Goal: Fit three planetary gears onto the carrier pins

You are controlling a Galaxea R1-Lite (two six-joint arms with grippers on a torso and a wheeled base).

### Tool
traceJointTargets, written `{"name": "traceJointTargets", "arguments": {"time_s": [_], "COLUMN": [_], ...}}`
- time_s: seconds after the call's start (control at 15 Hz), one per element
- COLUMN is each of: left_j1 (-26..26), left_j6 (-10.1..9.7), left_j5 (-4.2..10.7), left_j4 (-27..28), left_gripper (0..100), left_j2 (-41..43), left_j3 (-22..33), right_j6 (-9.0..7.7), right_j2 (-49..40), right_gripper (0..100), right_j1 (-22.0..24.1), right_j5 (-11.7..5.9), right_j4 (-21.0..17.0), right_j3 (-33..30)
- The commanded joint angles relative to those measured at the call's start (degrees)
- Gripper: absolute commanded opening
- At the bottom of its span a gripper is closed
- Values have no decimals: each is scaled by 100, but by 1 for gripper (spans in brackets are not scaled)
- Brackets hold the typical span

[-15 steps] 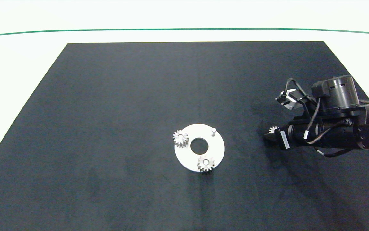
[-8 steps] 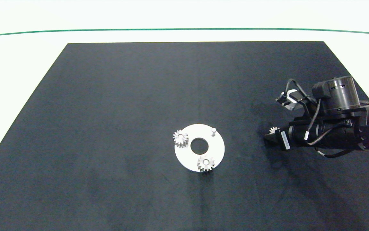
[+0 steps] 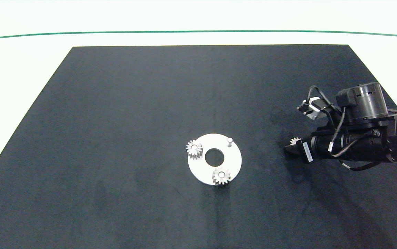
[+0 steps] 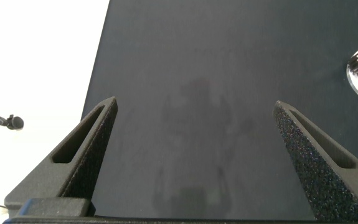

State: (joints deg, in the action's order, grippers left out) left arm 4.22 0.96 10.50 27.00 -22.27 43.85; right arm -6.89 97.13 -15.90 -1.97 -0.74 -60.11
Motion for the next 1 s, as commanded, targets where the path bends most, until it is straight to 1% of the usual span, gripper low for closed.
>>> {"name": "traceJointTargets", "arguments": {"time_s": [0.07,0.13,0.2,0.27,0.33,0.4,0.47,0.53,0.6,0.67,0.73,0.8,0.93,1.0], "left_j1": [-9,-9,-9,-17,-35,-44,-61,-61,-70,-88,-88,-88,-88,-88], "left_j6": [0,0,0,0,9,9,9,9,18,27,18,18,18,27], "left_j5": [-56,-83,-83,-83,-100,-109,-109,-109,-109,-109,-109,-109,-109,-109], "left_j4": [16,16,16,24,24,24,16,16,16,16,16,16,16,16], "left_gripper": [100,100,100,100,100,100,100,100,100,100,100,100,100,100], "left_j2": [12,12,12,12,12,12,12,12,12,12,12,30,65,83], "left_j3": [-8,1,-8,-8,-8,-8,-8,-8,1,1,1,1,1,10], "right_j6": [-50,-67,-67,-76,-85,-85,-93,-146,-269,-427,-533,-568,-568,-568], "right_j2": [-89,-265,-423,-538,-617,-643,-634,-599,-450,-169,42,245,491,579], "right_gripper": [7,7,7,7,7,7,7,7,7,7,7,7,7,7], "right_j1": [-28,-151,-370,-599,-854,-968,-1416,-1680,-1856,-1987,-2084,-2128,-2216,-2225], "right_j5": [154,180,162,136,74,30,-233,-444,-664,-910,-1095,-1165,-1174,-1174], "right_j4": [-14,-40,-93,-286,-620,-778,-1279,-1420,-1437,-1446,-1464,-1534,-1842,-1877], "right_j3": [79,52,-27,-185,-449,-572,-994,-1231,-1451,-1679,-1890,-2040,-2312,-2391]}}
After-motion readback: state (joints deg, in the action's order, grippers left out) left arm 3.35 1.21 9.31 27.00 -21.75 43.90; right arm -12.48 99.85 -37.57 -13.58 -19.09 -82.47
